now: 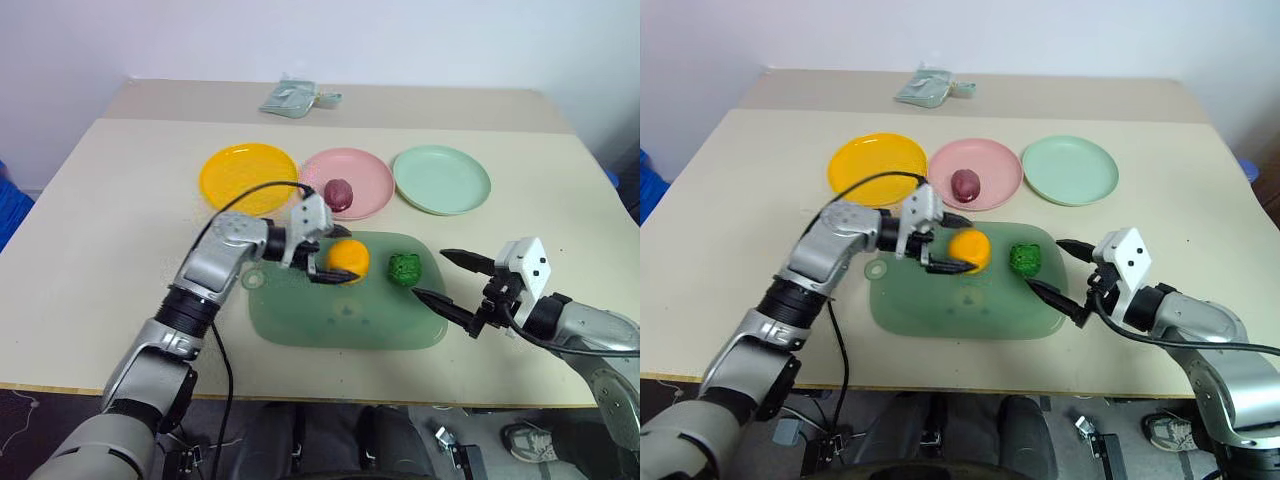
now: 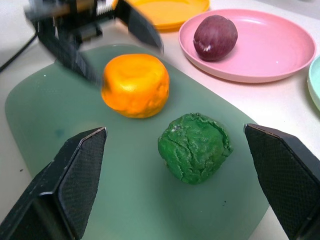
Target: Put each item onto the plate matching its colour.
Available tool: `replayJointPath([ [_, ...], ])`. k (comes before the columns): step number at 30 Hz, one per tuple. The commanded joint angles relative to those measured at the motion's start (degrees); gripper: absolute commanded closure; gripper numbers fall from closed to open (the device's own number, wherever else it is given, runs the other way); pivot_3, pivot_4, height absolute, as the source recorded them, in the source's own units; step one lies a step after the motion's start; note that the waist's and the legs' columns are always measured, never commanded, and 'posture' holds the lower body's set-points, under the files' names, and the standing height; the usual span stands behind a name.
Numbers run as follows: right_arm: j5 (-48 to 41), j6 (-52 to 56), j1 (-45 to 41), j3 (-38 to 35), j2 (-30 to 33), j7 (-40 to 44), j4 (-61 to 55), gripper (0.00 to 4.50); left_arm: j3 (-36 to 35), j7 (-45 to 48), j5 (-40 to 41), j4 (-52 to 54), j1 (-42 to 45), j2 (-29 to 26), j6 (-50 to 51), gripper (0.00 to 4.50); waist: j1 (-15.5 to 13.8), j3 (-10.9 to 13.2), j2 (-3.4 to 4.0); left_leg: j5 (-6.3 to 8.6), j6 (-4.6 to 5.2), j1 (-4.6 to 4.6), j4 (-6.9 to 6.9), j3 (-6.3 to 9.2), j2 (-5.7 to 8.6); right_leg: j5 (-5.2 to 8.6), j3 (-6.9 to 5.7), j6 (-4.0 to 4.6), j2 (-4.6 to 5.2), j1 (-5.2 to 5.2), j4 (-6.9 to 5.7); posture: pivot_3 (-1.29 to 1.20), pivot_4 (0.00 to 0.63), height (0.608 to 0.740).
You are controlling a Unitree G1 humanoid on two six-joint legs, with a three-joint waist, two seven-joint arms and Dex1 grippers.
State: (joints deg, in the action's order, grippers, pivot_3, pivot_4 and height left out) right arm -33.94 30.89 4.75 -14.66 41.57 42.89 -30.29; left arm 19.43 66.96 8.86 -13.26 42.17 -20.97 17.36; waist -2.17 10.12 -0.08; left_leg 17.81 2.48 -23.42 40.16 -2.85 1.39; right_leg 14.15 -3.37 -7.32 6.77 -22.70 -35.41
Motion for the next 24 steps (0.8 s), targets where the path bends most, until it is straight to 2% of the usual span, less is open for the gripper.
replayJointPath([
  [1,-0.14,-0.42,0.15,-0.63,-0.47,-1.04,-2.07,0.0,0.6,-0.91,-1.99,-0.86,1.02,-0.04,-0.61,0.59,0.04,0.0,0.01,0.0,0.0,-0.01,-0.01,-0.02,0.0,0.0,0.0,0.0,0.0,-0.03,-0.01,0.0,0.15,0.74],
  [4,-0.18,-0.81,0.8,-0.64,-0.63,-1.39,-2.34,0.0,-0.55,-1.89,-1.71,-1.15,1.34,0.19,-0.76,1.42,0.04,0.0,0.01,0.0,0.01,-0.01,-0.01,-0.03,-0.02,0.0,0.01,0.0,-0.01,-0.04,-0.02,0.0,0.15,0.74],
  [6,-0.13,-1.08,1.12,-0.58,-0.75,-1.52,-2.37,0.0,-2.68,-2.97,-0.29,-0.82,1.61,0.4,-0.19,1.43,-0.03,0.0,0.0,0.0,0.01,-0.01,0.0,-0.03,-0.02,0.0,0.02,0.0,-0.01,-0.03,-0.02,0.0,0.15,0.74],
  [8,0.1,-1.43,1.33,-0.43,-0.89,-1.56,-2.29,0.0,-7.97,-6.39,3.05,-0.66,2.2,1.03,1.75,1.43,-0.03,0.01,-0.01,0.0,0.02,-0.01,0.0,-0.02,-0.02,0.0,0.02,0.0,0.0,-0.03,-0.02,0.0,0.15,0.74],
  [12,0.17,-2.01,0.96,-0.5,-0.9,-1.34,-1.45,0.0,-19.91,-26.93,1.08,-8.79,7.05,0.68,1.28,1.43,0.0,0.03,-0.05,0.0,0.01,-0.02,0.01,0.01,-0.03,0.0,0.03,-0.01,0.0,-0.05,-0.04,0.0,0.15,0.74],
  [15,0.44,-2.65,0.13,0.12,-0.86,-0.79,-0.19,0.0,-22.71,-39.8,-2.73,-19.63,12.04,-0.89,3.08,1.43,0.07,0.02,-0.04,-0.01,0.01,0.0,0.0,0.0,-0.02,0.0,0.03,-0.01,-0.01,-0.06,-0.06,0.0,0.15,0.74],
  [17,0.96,-3.13,-0.9,1.09,-1.06,-0.5,0.81,0.0,-23.27,-45.09,-4.72,-26.16,14.23,-1.57,2.66,1.43,0.05,0.02,-0.04,0.0,0.02,0.0,-0.03,-0.02,0.01,0.0,0.02,-0.02,-0.02,-0.06,-0.06,0.0,0.15,0.74],
  [22,1.63,-3.5,-3.29,2.01,-1.21,-0.14,2.72,0.0,-22.41,-45.33,-5.96,-33.1,15.9,-0.6,-0.9,1.43,-0.36,0.07,-0.14,0.0,0.03,-0.09,0.0,0.0,0.05,-0.02,-0.05,-0.06,0.0,-0.04,-0.07,0.0,0.15,0.74],
  [24,1.56,-3.21,-3.84,1.94,-1.11,-0.2,3.16,0.0,-23.18,-44.95,-5.29,-34.31,16.0,-0.17,-1.35,0.39,-0.22,0.06,-0.14,0.0,0.03,-0.1,0.01,0.01,0.05,-0.04,-0.05,-0.11,0.0,-0.01,-0.07,0.0,0.15,0.74],
])
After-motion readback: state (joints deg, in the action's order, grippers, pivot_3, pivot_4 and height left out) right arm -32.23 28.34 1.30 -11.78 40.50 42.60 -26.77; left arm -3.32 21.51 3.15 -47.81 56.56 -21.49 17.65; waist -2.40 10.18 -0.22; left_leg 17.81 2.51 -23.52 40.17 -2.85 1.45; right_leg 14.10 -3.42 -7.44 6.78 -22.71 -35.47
